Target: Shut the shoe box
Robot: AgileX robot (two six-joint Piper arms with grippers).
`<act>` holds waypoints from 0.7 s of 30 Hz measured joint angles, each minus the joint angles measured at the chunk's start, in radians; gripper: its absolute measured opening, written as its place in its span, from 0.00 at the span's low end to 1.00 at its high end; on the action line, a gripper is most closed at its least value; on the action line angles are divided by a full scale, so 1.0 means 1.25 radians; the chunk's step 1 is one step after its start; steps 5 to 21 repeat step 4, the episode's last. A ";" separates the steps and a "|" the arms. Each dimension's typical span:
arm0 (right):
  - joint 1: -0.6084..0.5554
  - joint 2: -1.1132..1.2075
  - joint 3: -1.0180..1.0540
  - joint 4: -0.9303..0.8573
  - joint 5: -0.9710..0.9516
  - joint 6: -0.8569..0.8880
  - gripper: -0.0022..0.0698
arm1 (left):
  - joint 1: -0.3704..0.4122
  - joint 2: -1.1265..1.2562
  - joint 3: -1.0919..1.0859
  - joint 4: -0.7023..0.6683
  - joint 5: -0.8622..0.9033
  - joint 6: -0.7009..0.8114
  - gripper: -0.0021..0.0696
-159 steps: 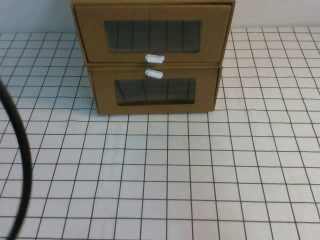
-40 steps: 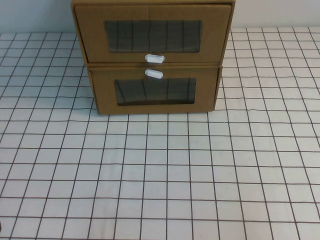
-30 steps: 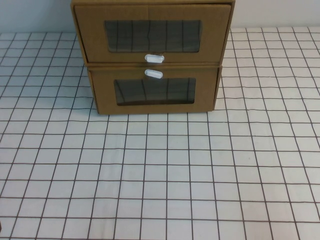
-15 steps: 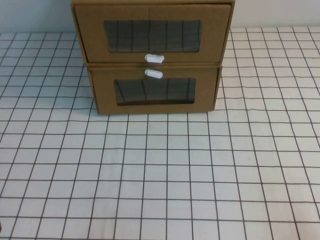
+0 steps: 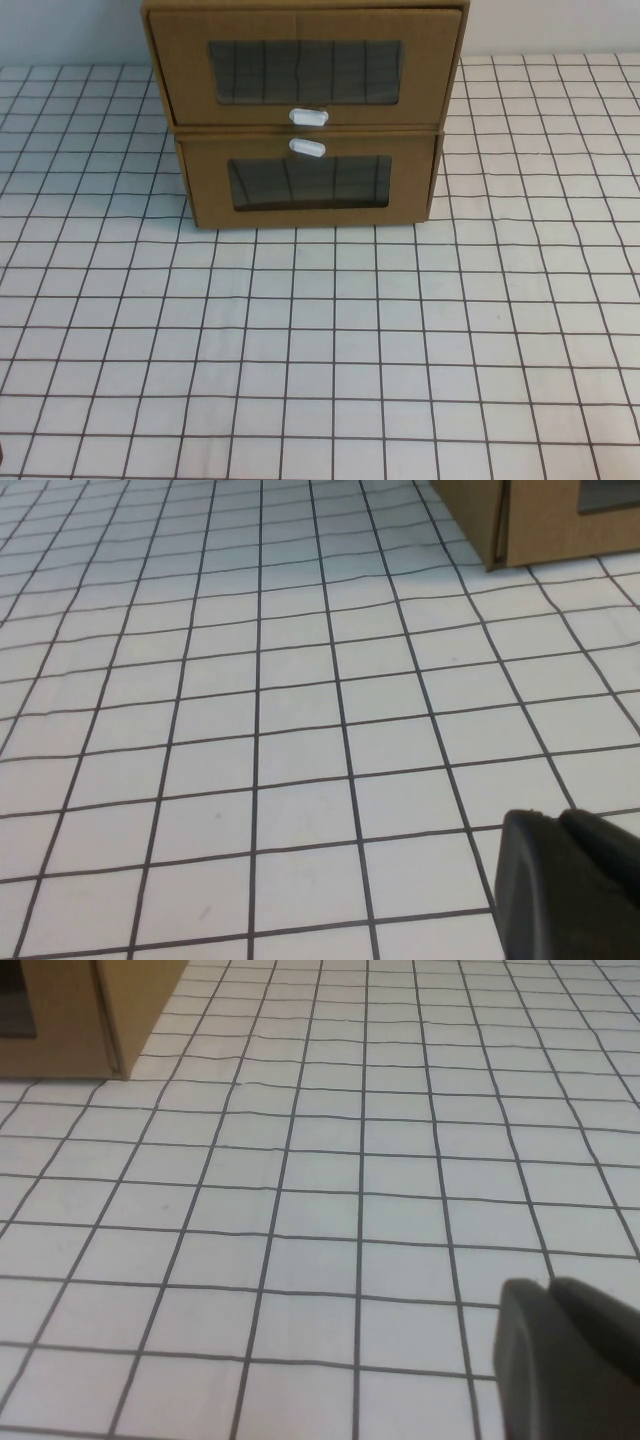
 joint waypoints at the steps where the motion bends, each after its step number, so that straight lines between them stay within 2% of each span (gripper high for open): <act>1: 0.000 0.000 0.000 0.002 0.000 0.000 0.01 | 0.000 0.000 0.000 0.000 0.000 0.000 0.02; 21: 0.000 0.000 0.000 0.002 0.000 0.000 0.01 | 0.000 0.000 0.000 0.000 0.000 0.000 0.02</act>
